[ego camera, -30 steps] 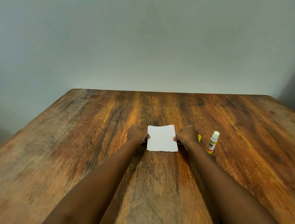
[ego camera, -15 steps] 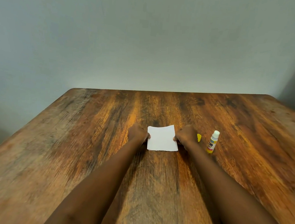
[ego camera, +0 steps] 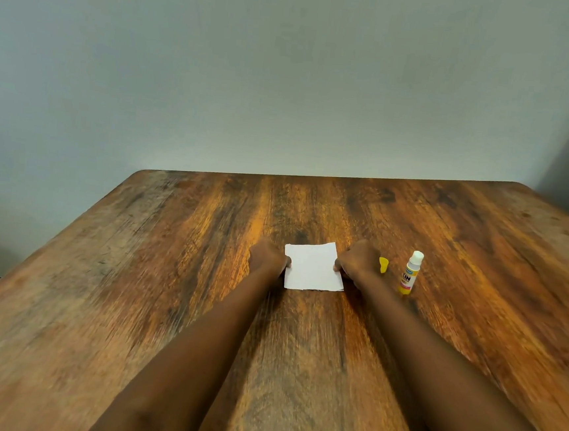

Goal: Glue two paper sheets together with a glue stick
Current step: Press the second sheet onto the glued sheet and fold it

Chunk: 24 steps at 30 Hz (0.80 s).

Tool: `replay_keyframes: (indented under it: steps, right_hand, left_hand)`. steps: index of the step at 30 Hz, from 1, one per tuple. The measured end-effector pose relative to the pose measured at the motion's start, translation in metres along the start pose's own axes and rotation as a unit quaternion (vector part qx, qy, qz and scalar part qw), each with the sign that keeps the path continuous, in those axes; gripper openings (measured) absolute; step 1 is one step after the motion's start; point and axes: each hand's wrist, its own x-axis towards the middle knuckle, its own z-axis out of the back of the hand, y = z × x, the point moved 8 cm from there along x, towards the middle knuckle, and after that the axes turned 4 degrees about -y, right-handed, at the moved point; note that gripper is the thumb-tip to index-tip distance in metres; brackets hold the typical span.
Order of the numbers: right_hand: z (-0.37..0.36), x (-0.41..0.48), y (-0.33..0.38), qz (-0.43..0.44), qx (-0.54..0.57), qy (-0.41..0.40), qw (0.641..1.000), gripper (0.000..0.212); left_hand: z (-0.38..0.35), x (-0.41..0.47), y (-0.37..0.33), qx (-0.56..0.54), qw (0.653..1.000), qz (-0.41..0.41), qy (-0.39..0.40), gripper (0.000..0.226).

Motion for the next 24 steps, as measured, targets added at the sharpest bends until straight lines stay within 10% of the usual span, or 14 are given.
replay_keyframes:
  steps: [19,24]
  right_hand:
    - [-0.009,0.011,-0.004,0.001,-0.021,0.006,1.000,0.029]
    - [-0.013,0.010,0.015,0.124,-0.071,-0.047,0.989,0.023]
  left_hand:
    - [-0.004,0.009,-0.003,0.015,1.000,0.002,0.014,0.026]
    - [-0.015,0.008,-0.022,0.139,0.984,-0.106,0.026,0.036]
